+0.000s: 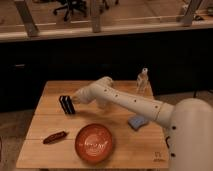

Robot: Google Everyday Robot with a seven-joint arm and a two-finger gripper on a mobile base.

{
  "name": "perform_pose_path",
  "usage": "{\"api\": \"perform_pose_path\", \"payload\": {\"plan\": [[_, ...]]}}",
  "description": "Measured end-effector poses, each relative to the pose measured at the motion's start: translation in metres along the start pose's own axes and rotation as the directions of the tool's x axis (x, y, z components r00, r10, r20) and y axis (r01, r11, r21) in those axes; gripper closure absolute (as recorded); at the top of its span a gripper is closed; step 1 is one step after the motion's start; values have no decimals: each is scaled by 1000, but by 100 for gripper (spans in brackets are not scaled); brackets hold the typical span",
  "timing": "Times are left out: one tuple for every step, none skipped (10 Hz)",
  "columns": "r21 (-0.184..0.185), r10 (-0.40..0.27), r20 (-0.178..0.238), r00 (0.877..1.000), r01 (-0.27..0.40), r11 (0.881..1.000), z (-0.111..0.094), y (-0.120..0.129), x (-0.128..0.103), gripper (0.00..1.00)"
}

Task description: Knock the eraser over

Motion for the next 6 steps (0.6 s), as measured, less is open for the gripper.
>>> {"api": "perform_pose_path", "payload": {"plan": [[2, -20, 32, 999, 20, 1000, 18, -13, -14, 100], [5, -34, 56, 998, 34, 999, 30, -23, -25, 100], [8, -49, 77, 996, 48, 999, 41, -32, -34, 100], [12, -76, 115, 990, 75, 997, 61, -47, -54, 100], [13, -99, 149, 984, 99, 995, 80, -60, -72, 100], [13, -119, 175, 977, 118, 993, 94, -69, -86, 100]]}}
